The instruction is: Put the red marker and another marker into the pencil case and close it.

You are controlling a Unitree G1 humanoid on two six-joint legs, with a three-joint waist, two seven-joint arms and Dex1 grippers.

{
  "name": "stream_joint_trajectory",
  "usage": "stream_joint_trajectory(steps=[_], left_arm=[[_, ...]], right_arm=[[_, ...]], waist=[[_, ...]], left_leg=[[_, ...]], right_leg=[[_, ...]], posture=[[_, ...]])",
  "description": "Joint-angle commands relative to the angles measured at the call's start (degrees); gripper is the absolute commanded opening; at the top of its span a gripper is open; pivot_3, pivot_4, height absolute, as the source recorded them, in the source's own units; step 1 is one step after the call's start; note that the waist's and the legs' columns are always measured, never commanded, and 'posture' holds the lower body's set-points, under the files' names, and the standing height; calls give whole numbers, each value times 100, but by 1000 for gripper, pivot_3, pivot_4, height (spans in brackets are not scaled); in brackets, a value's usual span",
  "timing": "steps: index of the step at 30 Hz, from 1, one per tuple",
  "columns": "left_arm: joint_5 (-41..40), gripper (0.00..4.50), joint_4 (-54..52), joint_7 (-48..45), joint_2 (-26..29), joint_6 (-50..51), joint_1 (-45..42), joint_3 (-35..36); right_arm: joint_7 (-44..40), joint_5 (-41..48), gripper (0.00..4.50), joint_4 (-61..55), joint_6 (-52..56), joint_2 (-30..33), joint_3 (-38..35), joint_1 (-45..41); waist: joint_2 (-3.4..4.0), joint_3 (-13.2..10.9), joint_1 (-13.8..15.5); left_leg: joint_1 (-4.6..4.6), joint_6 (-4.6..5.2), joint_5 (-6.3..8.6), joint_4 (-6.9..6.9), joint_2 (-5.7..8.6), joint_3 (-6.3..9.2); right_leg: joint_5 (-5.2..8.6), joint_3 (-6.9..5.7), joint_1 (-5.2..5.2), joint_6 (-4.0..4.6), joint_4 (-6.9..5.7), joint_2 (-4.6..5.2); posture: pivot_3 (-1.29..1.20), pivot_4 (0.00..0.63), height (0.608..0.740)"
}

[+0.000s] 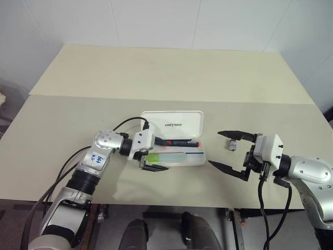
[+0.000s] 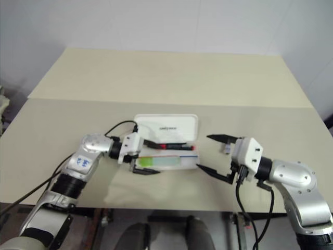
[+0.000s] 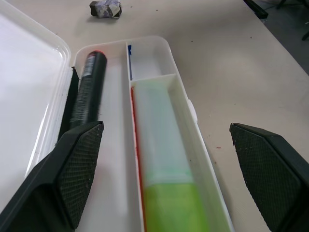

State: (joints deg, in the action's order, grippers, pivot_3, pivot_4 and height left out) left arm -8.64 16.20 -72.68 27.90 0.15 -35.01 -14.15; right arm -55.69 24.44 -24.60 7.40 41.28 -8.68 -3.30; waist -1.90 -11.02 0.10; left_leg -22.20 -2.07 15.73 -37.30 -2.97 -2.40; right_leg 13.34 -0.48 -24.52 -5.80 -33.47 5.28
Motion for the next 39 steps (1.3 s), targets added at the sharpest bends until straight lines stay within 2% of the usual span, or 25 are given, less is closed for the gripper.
stream_joint_trajectory(steps=[1, 7, 12, 19, 24, 34, 39], left_arm=[[-127, 4487, -212, -14, 13, -45, 36, 97], [-244, 4487, -265, -63, 11, -146, 66, 180], [-552, 4487, -411, -240, -3, -200, 120, 326], [-848, 4487, -593, -319, 82, -21, 133, 531], [-1178, 4487, -786, -332, 363, 342, 131, 905], [-1416, 4487, -1313, -81, 998, 889, 338, 1502], [-1493, 4487, -1649, 89, 1113, 1074, 533, 1640]], right_arm=[[634, -75, 4500, -45, 260, -228, -94, -54], [2692, -466, 4500, 150, 1499, -1060, -452, 74], [4064, -961, 4500, 207, 1810, -1877, -588, 317], [4436, -1179, 4500, 122, 1879, -2347, -305, 401], [4529, -1232, 4500, 143, 1888, -2708, 125, 321], [4794, -1712, 4500, 799, 1620, -2742, 215, 122], [4871, -1787, 4500, 1113, 1488, -2747, 170, -60]], waist=[[0, 0, 0], [-1, 1, 7], [1, 1, -1], [2, 2, -30], [2, 2, -48], [2, 2, -34], [2, 2, -40]], left_leg=[[0, 0, 0, 0, 0, 0], [-1, 0, 0, -1, 1, 1], [-2, 0, 0, 5, 1, 3], [0, 5, -3, 7, 2, 2], [2, 7, -4, 10, 1, 6], [-2, 7, -4, 14, 2, 7], [0, 7, -4, 14, 2, 6]], right_leg=[[0, 0, 0, 0, 0, 0], [0, 0, -1, 1, -4, 2], [0, -2, -4, 1, -4, 3], [2, 1, -3, 3, -5, 2], [6, 1, -4, 11, -8, 0], [8, 0, -3, 15, -1, 2], [8, 1, -3, 15, -2, 2]], posture=[[0, 150, 740], [0, 150, 740], [0, 150, 740], [0, 150, 740], [0, 150, 740], [0, 150, 740], [0, 150, 740]])
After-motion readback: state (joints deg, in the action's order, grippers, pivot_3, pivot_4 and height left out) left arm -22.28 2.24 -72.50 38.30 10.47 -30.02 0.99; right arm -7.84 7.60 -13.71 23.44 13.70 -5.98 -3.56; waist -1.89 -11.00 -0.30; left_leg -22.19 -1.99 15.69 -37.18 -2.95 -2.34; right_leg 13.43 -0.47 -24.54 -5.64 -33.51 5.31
